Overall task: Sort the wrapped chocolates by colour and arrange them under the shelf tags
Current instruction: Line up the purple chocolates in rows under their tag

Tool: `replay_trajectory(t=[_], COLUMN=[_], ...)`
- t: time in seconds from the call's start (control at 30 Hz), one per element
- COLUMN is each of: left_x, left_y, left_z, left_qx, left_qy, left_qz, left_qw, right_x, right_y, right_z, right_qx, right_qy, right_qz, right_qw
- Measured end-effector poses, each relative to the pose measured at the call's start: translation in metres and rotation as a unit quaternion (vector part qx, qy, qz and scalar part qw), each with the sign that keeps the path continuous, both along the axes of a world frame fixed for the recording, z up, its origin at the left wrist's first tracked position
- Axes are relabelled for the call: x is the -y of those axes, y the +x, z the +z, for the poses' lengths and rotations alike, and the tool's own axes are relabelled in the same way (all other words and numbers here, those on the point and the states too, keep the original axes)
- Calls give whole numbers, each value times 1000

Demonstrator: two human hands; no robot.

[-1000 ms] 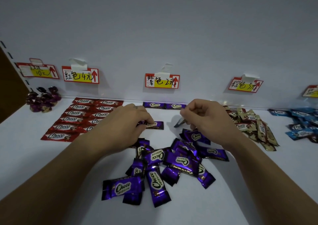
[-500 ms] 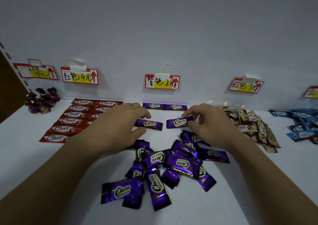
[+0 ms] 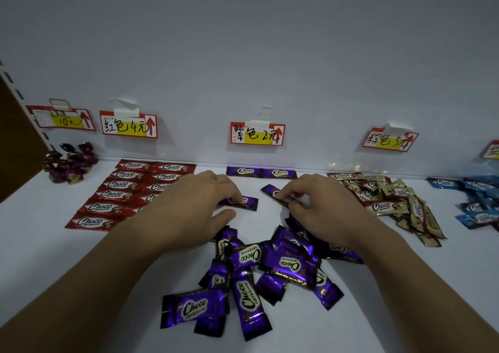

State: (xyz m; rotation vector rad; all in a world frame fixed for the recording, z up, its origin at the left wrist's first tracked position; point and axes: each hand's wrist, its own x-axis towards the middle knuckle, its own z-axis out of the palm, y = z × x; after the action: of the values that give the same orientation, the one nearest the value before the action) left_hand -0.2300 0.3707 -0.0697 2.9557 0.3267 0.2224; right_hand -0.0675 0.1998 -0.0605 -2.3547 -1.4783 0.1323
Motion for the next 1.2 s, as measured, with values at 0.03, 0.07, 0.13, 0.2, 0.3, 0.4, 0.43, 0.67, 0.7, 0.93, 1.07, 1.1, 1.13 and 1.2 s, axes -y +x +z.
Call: replay_trajectory(t=[0.03,0.07,0.13,0.2,0.3,0.4,0.43,0.67,0.7,0.93,1.07,1.1,1.13,1.2], left_x=[0,0,-1,-1,-1,-2,-2,2,3,0,2,2,3,4], left_y=[1,1,2,2,2,1,0,2,2,3,5,5,5,4], left_z=[0,0,0,0,0,1,1,-3,-3,-3,-4,-4,-4,-2], left_qx=[-2,-4,-4,-4,-9,12,23,33,31,-1,-5,-5,-1,16], left_qy=[3,2,-6,-11,-13,-21,-30,-47,-43,-2,18,19,17,4], left_qz=[-3,-3,-3,-4,-4,8,17,29,28,-11,-10,-7,-2,13], left_qw=[1000,1000,1000,1000,1000,1000,999,998,998,1000,1000,1000,1000,1000], right_x=[0,-1,-2,-3,-3,-4,-4,-5,-6,-10,-8,-8,-7,-6], right_y=[0,0,1,2,1,0,0,-2,-3,-1,0,0,-1,-3], right_z=[0,0,-1,-1,-2,-3,-2,-2,-2,-3,-1,0,1,3], right_qx=[6,8,9,10,-7,-2,1,-4,-2,55,56,50,41,37], right_qy=[-3,-6,-11,-17,-14,-1,9,15,7,-29,-6,8,18,21], right_qz=[-3,-5,-10,-15,-20,-19,-20,-26,-30,-25,-27,-23,-19,-19], right_qw=[1000,1000,1000,1000,1000,1000,1000,1000,1000,998,998,998,999,999])
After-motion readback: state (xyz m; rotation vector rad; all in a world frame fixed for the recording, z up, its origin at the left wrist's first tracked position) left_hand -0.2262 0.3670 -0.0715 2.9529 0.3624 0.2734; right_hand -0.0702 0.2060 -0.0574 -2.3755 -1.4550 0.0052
